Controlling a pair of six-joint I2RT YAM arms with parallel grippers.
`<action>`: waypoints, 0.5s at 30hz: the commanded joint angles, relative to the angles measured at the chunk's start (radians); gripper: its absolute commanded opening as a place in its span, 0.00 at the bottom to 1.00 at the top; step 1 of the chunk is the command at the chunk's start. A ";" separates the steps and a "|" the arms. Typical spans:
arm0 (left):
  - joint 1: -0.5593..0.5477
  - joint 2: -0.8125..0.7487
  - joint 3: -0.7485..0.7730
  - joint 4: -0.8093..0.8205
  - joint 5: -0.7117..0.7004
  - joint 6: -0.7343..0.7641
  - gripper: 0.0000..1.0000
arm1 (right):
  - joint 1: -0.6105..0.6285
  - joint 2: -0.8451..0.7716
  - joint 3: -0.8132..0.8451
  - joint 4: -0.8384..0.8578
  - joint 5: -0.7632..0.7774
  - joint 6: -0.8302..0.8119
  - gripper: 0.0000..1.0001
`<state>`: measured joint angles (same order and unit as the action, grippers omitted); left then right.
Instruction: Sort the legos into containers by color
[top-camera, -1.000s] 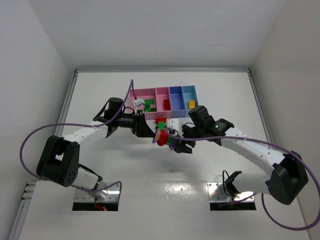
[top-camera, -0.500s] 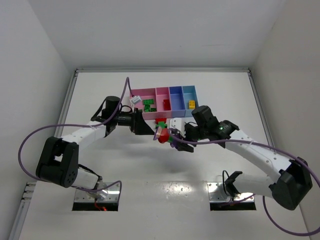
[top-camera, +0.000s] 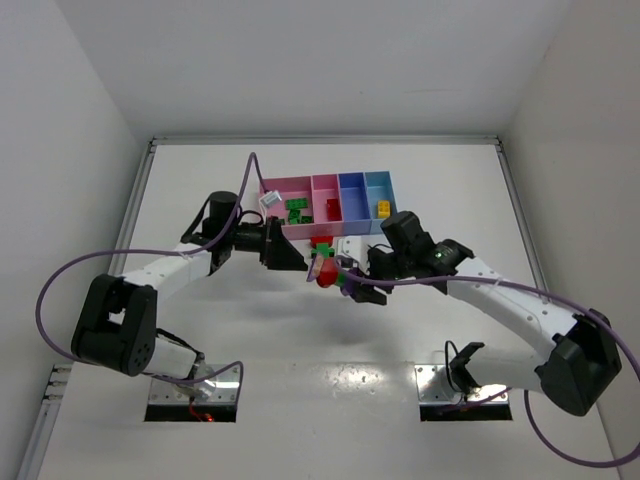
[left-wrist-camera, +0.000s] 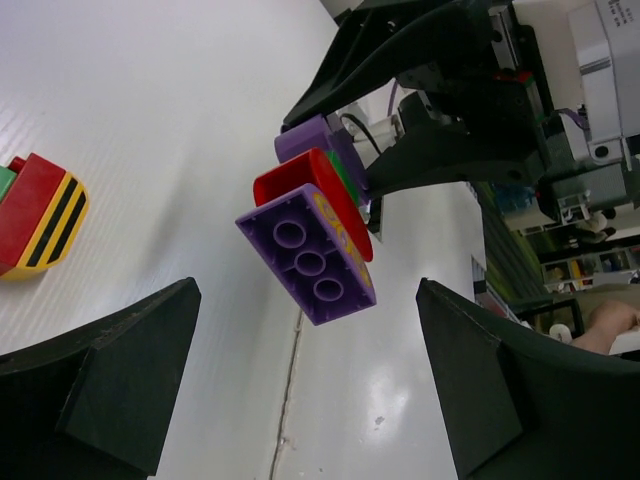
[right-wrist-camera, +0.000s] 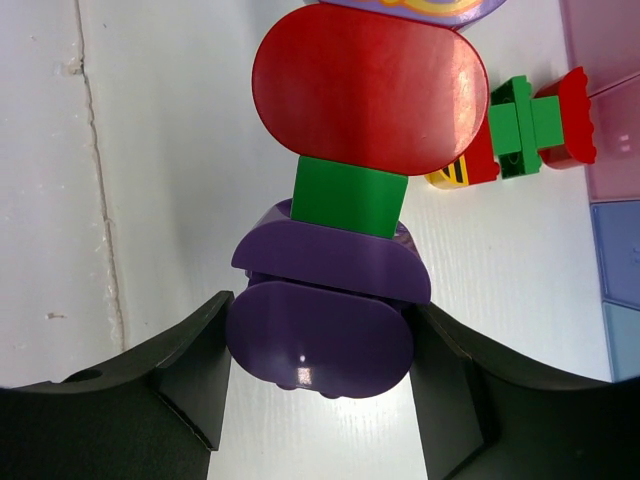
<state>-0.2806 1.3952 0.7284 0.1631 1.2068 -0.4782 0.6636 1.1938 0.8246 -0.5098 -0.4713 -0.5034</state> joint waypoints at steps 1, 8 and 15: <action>-0.014 0.017 0.003 0.058 0.053 -0.010 0.97 | 0.004 0.016 0.041 0.043 -0.004 -0.007 0.00; -0.058 0.050 0.022 0.049 0.031 -0.010 0.97 | 0.013 0.058 0.087 0.044 -0.023 0.002 0.00; -0.058 0.061 0.031 0.039 0.031 0.000 0.75 | 0.022 0.058 0.105 0.034 -0.032 0.002 0.00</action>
<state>-0.3321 1.4479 0.7292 0.1734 1.2160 -0.4900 0.6769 1.2549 0.8833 -0.5041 -0.4732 -0.5030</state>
